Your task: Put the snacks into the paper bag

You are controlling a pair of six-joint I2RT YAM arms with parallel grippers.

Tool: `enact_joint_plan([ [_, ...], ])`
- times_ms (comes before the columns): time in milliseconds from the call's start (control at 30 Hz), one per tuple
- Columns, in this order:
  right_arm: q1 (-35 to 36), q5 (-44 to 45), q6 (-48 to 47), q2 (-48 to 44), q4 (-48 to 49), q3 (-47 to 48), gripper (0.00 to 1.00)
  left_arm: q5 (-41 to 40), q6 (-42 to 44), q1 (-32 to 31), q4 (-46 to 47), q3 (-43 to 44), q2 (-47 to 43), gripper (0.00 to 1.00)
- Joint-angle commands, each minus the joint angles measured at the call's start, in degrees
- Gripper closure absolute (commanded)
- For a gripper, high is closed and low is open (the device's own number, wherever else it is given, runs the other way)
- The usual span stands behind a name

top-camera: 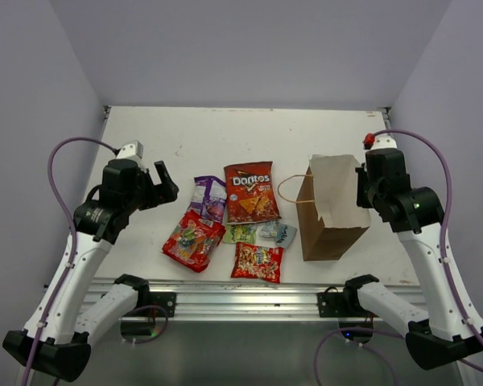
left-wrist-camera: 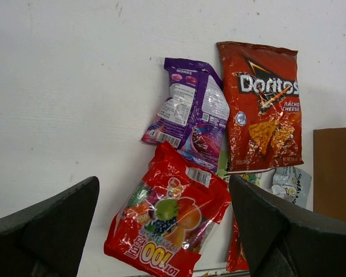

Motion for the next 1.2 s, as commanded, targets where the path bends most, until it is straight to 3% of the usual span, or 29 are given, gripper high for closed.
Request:
enact_joint_plan([
  [0, 0.1, 1.2, -0.7, -0.4, 2.5, -0.1, 0.97, -1.5, 0.3, -0.2, 1.9, -0.6, -0.8, 0.02],
  [233, 0.1, 1.6, -1.2, -0.6, 2.4, 0.5, 1.00, -5.5, 0.4, -0.3, 0.4, -5.2, -2.0, 0.08],
  [433, 0.1, 1.5, -1.0, -0.2, 2.5, 0.9, 1.00, -5.2, -0.4, -0.2, -0.8, -13.2, -3.3, 0.02],
  [567, 0.1, 1.2, -0.9, 0.1, 2.7, 0.8, 1.00, -2.6, -0.1, -0.4, -0.1, -13.9, -2.1, 0.02],
  [967, 0.1, 0.7, -0.4, 0.3, 3.6, 1.4, 1.00, 2.1, 2.5, -1.2, -1.1, -14.3, 14.1, 0.02],
  [1167, 0.1, 1.0, -0.3, -0.1, 3.7, 1.1, 1.00, 4.6, 3.5, -1.9, -0.5, -14.7, 18.4, 0.31],
])
